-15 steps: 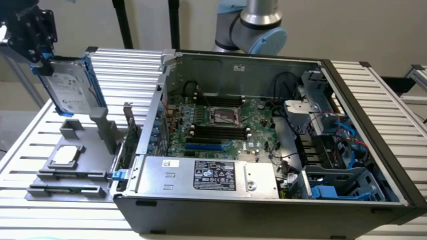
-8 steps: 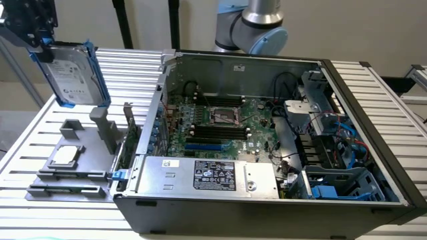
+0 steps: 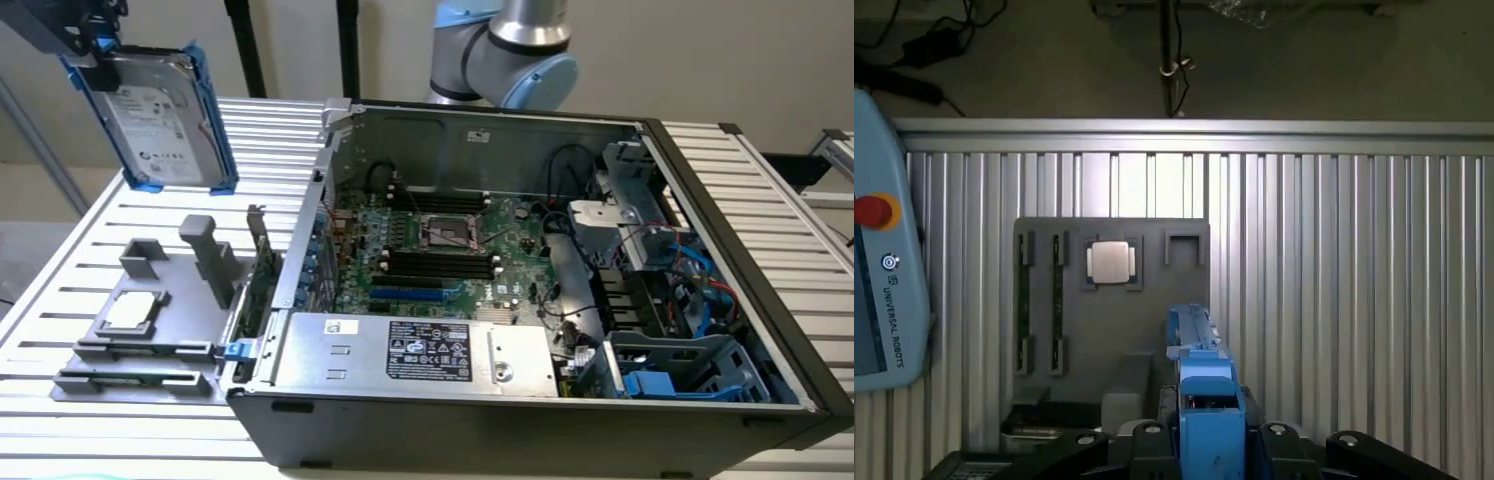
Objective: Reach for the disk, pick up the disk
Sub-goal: 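Pick up the disk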
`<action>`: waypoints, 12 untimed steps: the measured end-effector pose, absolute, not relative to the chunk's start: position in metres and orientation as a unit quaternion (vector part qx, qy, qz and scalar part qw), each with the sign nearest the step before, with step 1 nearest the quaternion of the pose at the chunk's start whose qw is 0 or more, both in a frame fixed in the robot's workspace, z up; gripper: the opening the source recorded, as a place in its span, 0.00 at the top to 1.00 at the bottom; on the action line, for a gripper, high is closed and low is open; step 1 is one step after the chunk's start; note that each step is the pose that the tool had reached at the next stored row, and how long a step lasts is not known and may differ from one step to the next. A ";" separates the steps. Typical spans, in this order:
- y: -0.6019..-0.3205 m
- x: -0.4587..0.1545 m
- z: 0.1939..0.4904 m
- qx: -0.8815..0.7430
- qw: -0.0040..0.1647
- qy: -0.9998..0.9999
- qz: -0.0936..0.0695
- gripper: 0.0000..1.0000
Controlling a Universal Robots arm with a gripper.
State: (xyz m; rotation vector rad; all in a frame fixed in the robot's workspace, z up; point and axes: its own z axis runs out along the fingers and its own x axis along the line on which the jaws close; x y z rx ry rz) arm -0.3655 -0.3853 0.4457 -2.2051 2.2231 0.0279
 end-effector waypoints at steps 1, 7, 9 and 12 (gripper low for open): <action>-0.386 -0.362 0.450 -0.704 0.006 0.710 0.009 0.67; -0.390 -0.336 0.475 -0.704 0.009 0.710 0.013 0.67; -0.391 -0.327 0.482 -0.704 0.010 0.710 0.014 0.67; -0.394 -0.313 0.491 -0.704 0.010 0.710 0.014 0.67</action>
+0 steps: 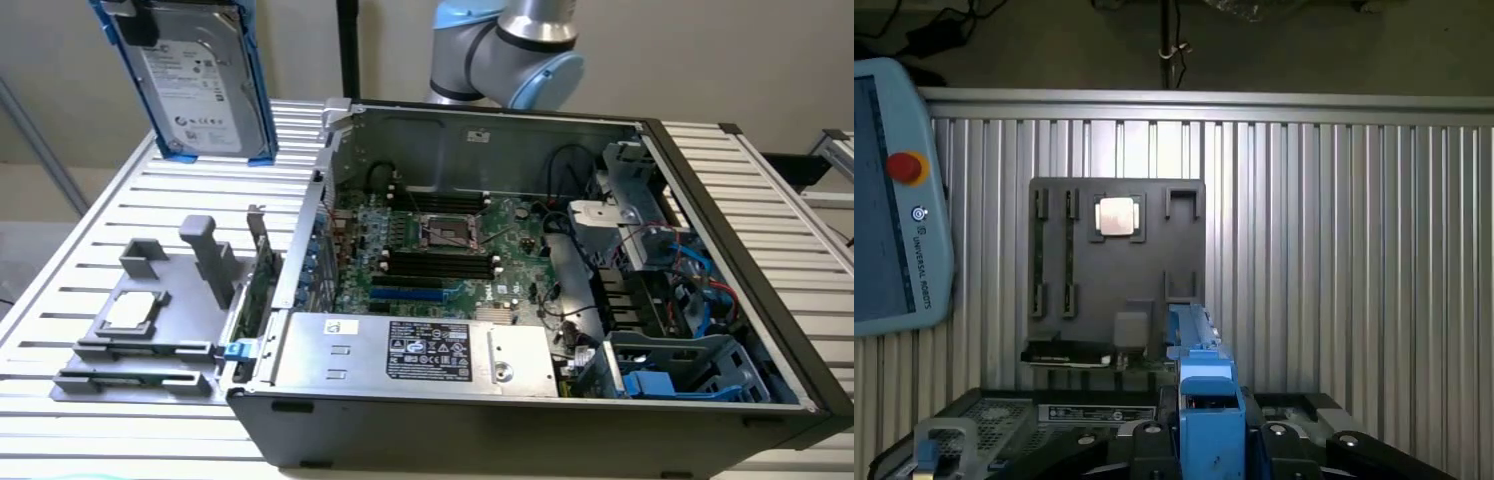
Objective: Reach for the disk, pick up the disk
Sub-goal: 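Pick up the disk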
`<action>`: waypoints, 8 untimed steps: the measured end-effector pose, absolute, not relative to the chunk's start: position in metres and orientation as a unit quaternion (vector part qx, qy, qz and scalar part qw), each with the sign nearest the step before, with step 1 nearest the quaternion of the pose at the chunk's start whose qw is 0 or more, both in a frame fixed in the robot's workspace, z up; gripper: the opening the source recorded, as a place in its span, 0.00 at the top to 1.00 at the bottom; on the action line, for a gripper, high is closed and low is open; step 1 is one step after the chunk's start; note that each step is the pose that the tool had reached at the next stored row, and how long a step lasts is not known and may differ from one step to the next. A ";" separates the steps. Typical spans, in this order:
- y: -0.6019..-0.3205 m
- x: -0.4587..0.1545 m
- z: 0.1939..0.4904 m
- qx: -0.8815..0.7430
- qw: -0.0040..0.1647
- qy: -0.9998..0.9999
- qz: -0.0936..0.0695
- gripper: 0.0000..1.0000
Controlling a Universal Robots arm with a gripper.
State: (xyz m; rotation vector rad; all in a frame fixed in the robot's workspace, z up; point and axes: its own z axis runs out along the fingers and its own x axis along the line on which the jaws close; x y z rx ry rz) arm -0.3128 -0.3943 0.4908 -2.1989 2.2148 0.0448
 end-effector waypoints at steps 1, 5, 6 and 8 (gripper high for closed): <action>-0.396 -0.308 0.493 -0.704 0.010 0.710 0.014 0.67; -0.401 -0.290 0.502 -0.704 0.010 0.709 0.015 0.67; -0.402 -0.286 0.503 -0.704 0.010 0.710 0.015 0.67; -0.405 -0.277 0.506 -0.704 0.010 0.710 0.015 0.67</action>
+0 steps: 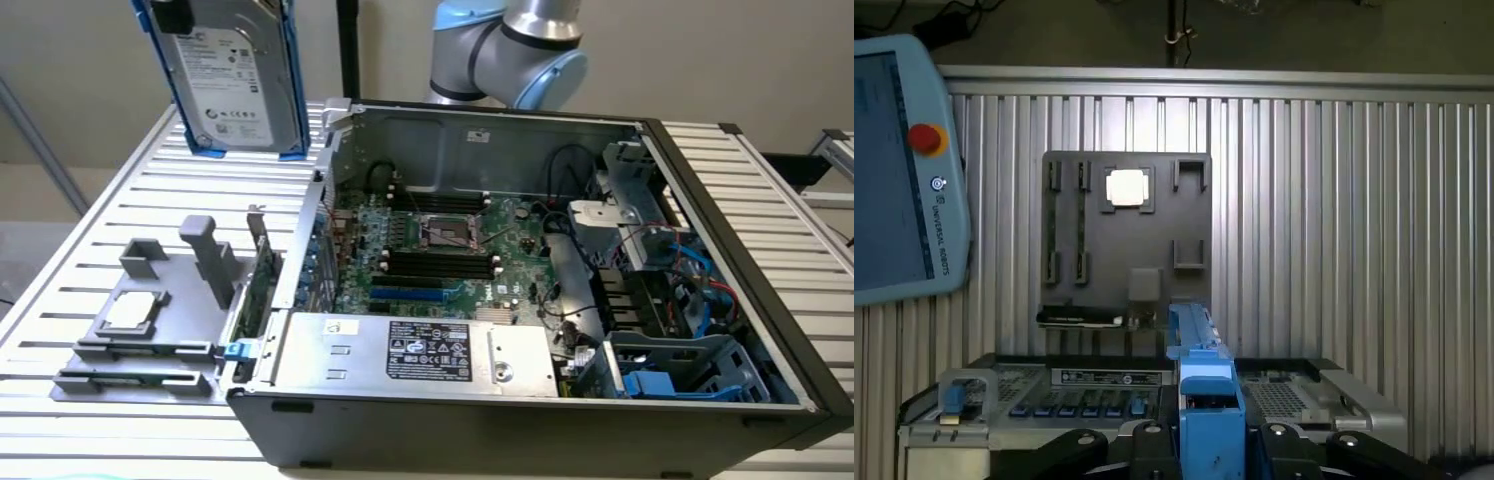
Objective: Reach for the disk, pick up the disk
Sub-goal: 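Pick up the disk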
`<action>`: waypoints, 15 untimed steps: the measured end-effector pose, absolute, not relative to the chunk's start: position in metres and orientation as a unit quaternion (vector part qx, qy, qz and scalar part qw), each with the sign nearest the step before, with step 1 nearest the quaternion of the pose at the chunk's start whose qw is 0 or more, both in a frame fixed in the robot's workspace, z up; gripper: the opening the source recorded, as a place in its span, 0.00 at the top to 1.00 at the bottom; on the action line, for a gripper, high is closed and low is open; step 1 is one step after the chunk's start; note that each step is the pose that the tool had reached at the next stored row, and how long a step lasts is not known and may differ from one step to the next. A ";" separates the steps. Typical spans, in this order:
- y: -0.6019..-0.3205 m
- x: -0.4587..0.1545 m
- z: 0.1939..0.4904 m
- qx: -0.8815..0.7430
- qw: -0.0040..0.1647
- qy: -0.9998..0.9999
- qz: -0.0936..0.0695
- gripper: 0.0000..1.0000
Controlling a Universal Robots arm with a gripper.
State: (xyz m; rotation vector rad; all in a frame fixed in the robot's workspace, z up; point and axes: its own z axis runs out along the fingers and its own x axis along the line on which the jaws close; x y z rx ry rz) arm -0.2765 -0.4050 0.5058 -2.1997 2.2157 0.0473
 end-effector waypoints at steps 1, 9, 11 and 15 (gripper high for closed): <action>-0.406 -0.272 0.507 -0.704 0.009 0.710 0.015 0.67; -0.417 -0.236 0.511 -0.704 0.008 0.710 0.016 0.67; -0.421 -0.227 0.511 -0.704 0.008 0.710 0.016 0.67; -0.429 -0.210 0.511 -0.704 0.008 0.710 0.016 0.67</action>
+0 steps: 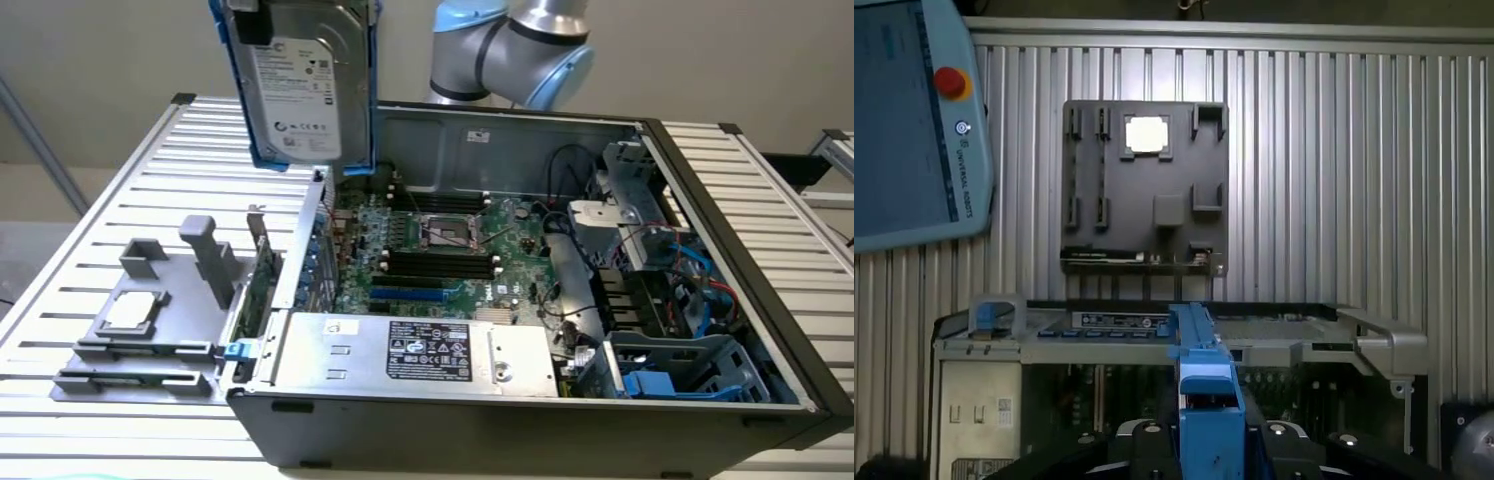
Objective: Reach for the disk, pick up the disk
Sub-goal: 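Pick up the disk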
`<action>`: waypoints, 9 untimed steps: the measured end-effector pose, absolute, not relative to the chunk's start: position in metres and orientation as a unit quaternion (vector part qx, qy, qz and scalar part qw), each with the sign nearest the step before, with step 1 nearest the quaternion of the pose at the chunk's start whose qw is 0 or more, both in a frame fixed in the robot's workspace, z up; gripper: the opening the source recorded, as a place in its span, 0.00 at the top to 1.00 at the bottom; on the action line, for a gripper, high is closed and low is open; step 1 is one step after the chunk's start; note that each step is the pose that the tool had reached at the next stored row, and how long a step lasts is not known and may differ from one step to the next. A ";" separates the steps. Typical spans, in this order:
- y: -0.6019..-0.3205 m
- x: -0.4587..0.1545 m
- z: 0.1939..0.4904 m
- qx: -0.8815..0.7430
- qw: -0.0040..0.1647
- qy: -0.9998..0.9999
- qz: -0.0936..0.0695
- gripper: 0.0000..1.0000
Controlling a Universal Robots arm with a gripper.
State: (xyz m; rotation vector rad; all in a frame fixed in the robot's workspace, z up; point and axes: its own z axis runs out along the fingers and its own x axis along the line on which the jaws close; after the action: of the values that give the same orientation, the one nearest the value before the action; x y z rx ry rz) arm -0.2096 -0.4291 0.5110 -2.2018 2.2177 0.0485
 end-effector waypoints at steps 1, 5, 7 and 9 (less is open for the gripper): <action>-0.431 -0.205 0.511 -0.704 0.008 0.710 0.016 0.67; -0.439 -0.187 0.511 -0.704 0.008 0.710 0.016 0.67; -0.442 -0.178 0.511 -0.704 0.008 0.710 0.016 0.67; -0.445 -0.169 0.511 -0.704 0.008 0.710 0.016 0.67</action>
State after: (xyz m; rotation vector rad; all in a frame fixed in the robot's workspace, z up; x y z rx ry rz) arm -0.1694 -0.4448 0.5110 -2.2018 2.2178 0.0486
